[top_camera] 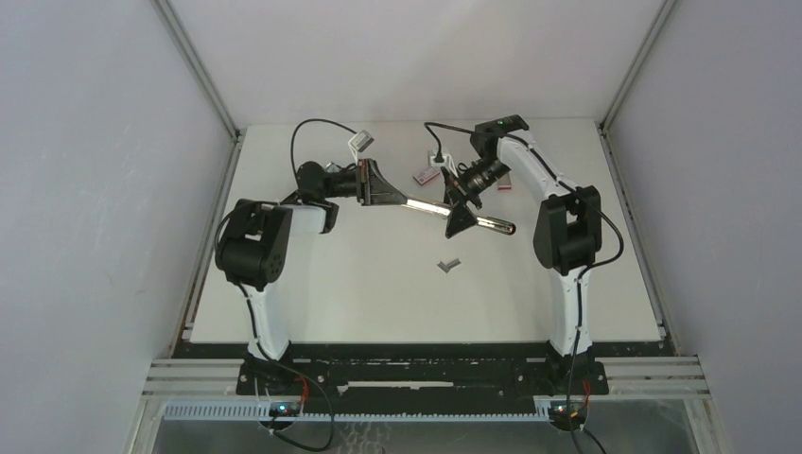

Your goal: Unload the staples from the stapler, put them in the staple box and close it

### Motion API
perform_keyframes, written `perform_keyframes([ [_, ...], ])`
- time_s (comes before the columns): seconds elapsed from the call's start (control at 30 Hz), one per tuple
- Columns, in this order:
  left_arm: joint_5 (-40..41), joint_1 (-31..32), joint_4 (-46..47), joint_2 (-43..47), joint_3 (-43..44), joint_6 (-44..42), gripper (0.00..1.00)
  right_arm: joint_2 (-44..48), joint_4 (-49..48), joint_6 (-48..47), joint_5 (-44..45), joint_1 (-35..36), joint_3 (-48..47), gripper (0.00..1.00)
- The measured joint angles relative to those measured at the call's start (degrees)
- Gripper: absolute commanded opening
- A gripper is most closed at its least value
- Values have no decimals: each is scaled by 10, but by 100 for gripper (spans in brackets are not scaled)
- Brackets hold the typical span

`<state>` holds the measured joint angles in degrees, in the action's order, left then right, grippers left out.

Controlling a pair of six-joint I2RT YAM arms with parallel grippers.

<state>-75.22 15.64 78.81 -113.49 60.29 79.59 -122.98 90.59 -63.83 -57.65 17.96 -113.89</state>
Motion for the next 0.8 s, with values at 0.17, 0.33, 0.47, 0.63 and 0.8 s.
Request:
perform_keyframes([
  [0.17,0,0,0,-4,0,0,0,-10,5,28,-23,-6,-16,91],
  [0.33,0,0,0,-7,0,0,0,-15,5,47,-32,-6,-18,83],
  [0.47,0,0,0,-8,0,0,0,-19,5,56,-37,-5,-18,76],
  [0.63,0,0,0,-8,0,0,0,-26,5,68,-45,-5,-18,60],
  [0.8,3,-1,0,-9,0,-2,1,-29,15,85,-54,-3,-18,29],
])
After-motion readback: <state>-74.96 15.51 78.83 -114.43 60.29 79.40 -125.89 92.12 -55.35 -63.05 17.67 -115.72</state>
